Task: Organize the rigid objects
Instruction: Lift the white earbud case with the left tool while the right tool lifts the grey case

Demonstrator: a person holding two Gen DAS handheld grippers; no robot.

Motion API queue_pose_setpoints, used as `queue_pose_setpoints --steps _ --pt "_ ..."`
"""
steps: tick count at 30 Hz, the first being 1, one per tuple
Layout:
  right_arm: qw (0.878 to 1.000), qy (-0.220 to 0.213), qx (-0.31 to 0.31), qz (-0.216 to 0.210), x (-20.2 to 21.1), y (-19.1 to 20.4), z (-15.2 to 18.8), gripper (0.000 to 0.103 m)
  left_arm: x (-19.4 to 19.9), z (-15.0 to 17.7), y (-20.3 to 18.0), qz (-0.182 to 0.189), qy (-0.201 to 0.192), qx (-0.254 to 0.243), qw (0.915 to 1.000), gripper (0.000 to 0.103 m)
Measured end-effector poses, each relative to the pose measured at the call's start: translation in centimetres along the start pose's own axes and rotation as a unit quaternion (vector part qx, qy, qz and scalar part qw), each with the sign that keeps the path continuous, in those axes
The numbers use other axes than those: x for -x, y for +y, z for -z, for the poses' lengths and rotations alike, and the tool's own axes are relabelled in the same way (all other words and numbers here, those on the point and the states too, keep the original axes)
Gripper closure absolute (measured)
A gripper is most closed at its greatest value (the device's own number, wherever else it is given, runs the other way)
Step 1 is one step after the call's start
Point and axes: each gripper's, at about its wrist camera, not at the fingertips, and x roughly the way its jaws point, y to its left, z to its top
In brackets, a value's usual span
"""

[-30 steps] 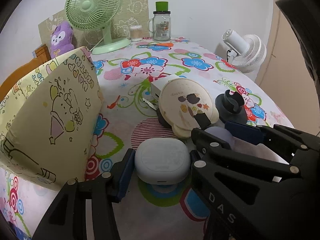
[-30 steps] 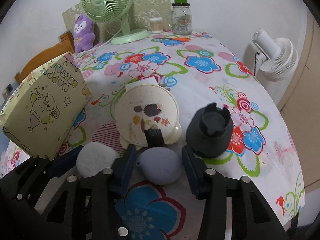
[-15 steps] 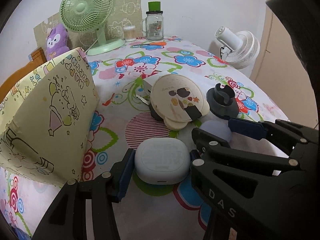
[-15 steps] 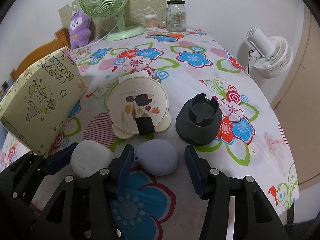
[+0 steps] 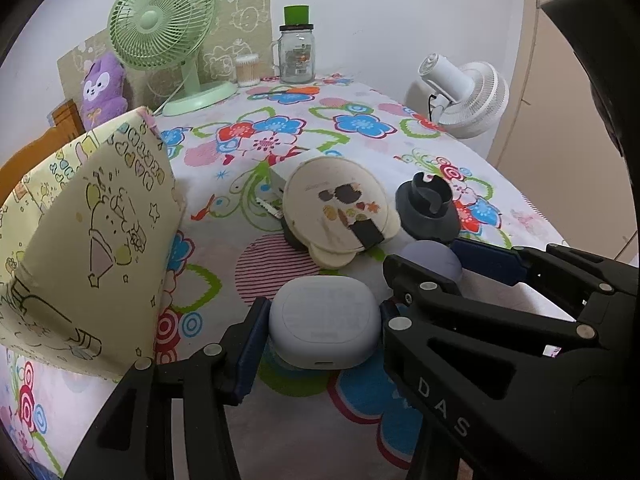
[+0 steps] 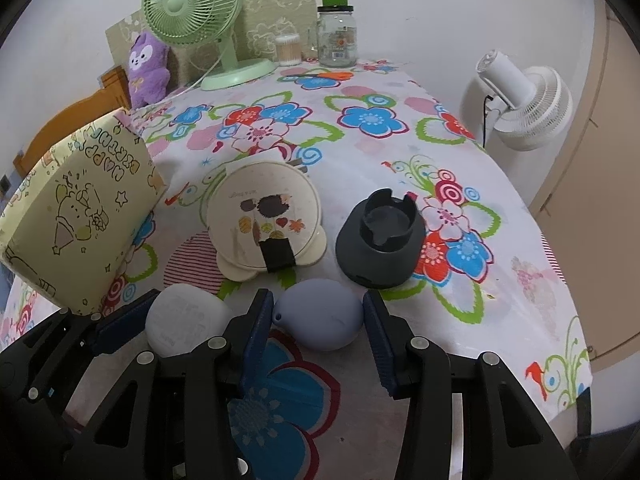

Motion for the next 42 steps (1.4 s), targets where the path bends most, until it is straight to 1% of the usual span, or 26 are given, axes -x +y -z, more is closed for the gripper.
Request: queue_pose_setpoints --steps 6,16,42 --pt "1.000 -0.004 -0.010 0.008 1.1 -0.4 -0.2 0.054 0.8 -0.5 -0.4 0.001 -0.004 -0.005 1.0000 0.046" --pt "0.999 -0.025 -0.021 0.018 3.3 -0.2 -1.0 0.054 2.7 -1.6 -0.3 0.004 -0.019 -0.009 0.9998 0.046" --pt "0.997 -0.068 -0.029 0.036 9.2 2.2 -3.4 0.054 8.3 -4.1 1.0 0.007 -0.056 -0.029 0.9980 0.046"
